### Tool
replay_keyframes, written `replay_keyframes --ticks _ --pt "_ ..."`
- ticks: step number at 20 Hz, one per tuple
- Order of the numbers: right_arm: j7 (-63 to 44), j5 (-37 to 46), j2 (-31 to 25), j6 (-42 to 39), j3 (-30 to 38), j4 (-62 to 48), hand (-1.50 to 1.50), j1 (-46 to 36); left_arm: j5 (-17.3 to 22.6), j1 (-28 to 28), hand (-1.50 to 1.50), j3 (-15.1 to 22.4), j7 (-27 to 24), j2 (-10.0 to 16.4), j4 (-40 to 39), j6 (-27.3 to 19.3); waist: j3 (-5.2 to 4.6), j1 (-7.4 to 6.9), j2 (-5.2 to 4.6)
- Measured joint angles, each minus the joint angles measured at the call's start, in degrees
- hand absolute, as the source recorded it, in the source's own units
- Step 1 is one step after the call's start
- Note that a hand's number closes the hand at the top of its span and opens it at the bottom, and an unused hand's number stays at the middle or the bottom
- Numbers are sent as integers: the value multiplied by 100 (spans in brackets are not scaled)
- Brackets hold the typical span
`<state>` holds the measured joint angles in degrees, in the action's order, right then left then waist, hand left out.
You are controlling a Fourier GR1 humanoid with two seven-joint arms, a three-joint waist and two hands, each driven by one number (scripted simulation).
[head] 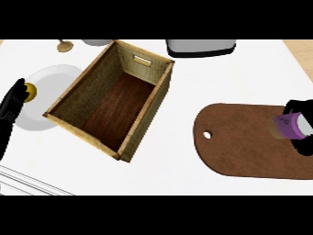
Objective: Pick the can from the cutting board and place it in the basket
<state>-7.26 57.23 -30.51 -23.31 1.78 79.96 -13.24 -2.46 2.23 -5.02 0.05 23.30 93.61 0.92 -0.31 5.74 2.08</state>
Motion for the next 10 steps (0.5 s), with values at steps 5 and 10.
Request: replay_keyframes --ticks 5,10 --pt "-1399 -126 837 567 558 1262 150 -336 7 21 0 19 -33 -30 -4 8 6 -33 -7" --pt "-2367 -514 1738 844 693 2678 150 -1042 5 210 0 112 45 -74 -12 39 8 -185 -39"
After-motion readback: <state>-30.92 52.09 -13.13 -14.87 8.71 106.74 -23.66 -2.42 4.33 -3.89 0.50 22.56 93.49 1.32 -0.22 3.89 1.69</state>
